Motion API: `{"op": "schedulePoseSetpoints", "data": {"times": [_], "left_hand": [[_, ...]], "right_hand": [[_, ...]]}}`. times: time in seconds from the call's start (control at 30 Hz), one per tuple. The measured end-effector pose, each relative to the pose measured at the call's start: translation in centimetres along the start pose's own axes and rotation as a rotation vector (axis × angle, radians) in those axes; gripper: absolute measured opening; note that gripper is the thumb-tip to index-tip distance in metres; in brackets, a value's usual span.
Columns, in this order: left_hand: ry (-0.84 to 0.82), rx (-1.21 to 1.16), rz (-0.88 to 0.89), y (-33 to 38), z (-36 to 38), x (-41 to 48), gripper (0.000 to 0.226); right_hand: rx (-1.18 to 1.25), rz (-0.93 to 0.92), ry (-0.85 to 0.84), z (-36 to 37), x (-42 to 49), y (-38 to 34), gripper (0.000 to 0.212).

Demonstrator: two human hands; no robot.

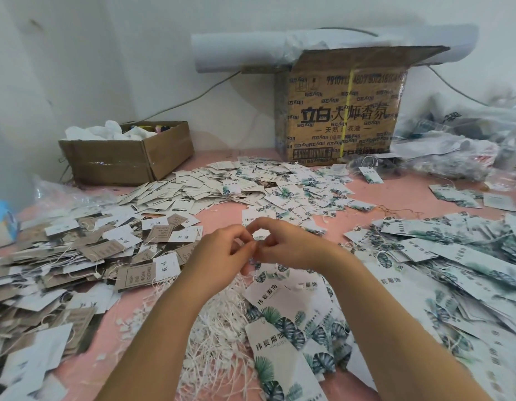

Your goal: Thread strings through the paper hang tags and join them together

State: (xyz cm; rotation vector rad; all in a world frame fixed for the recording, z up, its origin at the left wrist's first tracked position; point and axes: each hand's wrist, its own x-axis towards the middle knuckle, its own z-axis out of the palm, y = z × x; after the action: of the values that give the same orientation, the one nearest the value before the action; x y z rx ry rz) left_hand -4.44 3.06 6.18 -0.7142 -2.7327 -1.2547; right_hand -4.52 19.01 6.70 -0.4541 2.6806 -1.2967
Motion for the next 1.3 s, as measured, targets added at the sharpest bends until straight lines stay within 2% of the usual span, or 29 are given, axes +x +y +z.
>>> {"op": "schedulePoseSetpoints", "data": {"times": [0.03, 0.13, 0.2, 0.3, 0.37, 0.5, 0.6, 0.73, 0.77, 0.83, 0.9, 0.97, 1.03, 1.1, 1.13, 1.2, 1.3], "left_hand": [[-0.007, 0.019, -0.005, -0.2, 0.0, 0.0, 0.012], [-0.025, 0.065, -0.037, -0.7, 0.0, 0.1, 0.008], [-0.067, 0.075, -0.065, -1.0, 0.0, 0.1, 0.01], [-0.178, 0.106, -0.099, -0.9, 0.0, -0.1, 0.018], [-0.195, 0.093, -0.118, -1.0, 0.2, -0.2, 0.019], [-0.097, -0.017, -0.16, -1.2, 0.8, 0.0, 0.022], [0.012, -0.179, -0.241, -1.0, 0.9, 0.1, 0.037], [0.085, -0.56, -0.467, -1.5, 0.8, 0.3, 0.053], [0.087, -0.657, -0.516, -1.7, 0.7, 0.4, 0.053], [0.111, -0.753, -0.553, -2.2, 0.9, 0.6, 0.037], [0.139, -0.718, -0.539, -2.6, 1.1, 0.7, 0.014], [0.174, -0.693, -0.532, -3.0, 1.2, 0.7, 0.006], [0.191, -0.69, -0.528, -3.2, 1.2, 0.7, 0.007], [0.183, -0.658, -0.507, -3.1, 1.2, 0.7, 0.009], [0.176, -0.638, -0.497, -3.1, 1.3, 0.7, 0.01], [0.158, -0.625, -0.49, -3.1, 1.4, 0.6, 0.011], [0.119, -0.658, -0.491, -3.0, 1.4, 0.5, 0.009]], "right_hand": [[-0.079, 0.009, 0.064, 0.2, 0.2, 0.2, 0.033], [-0.578, 0.056, 0.249, 0.6, 0.8, 1.1, 0.049], [-0.702, 0.082, 0.314, 1.0, 1.0, 1.7, 0.043], [-0.693, 0.083, 0.366, 1.2, 1.2, 2.1, 0.031], [-0.721, 0.045, 0.407, 1.1, 1.2, 2.1, 0.026], [-0.756, -0.079, 0.515, 0.9, 1.1, 2.3, 0.026], [-0.68, -0.233, 0.632, 0.9, 0.7, 1.9, 0.027], [-0.592, -0.416, 0.524, 0.8, -0.1, 1.3, 0.023], [-0.595, -0.417, 0.488, 0.7, -0.2, 1.1, 0.022], [-0.573, -0.399, 0.408, 0.3, -0.3, 1.0, 0.022], [-0.452, -0.341, 0.301, -0.1, -0.3, 1.1, 0.027], [-0.227, -0.204, 0.234, -0.4, -0.3, 1.3, 0.044], [-0.156, -0.037, 0.37, -0.7, 0.0, 2.1, 0.057], [-0.324, 0.198, 0.542, -1.2, 0.2, 3.0, 0.057], [-0.435, 0.321, 0.567, -1.3, 0.2, 3.6, 0.054], [-0.569, 0.499, 0.515, -1.2, 0.0, 4.8, 0.05], [-0.564, 0.582, 0.453, -1.0, 0.2, 6.2, 0.053]]}}
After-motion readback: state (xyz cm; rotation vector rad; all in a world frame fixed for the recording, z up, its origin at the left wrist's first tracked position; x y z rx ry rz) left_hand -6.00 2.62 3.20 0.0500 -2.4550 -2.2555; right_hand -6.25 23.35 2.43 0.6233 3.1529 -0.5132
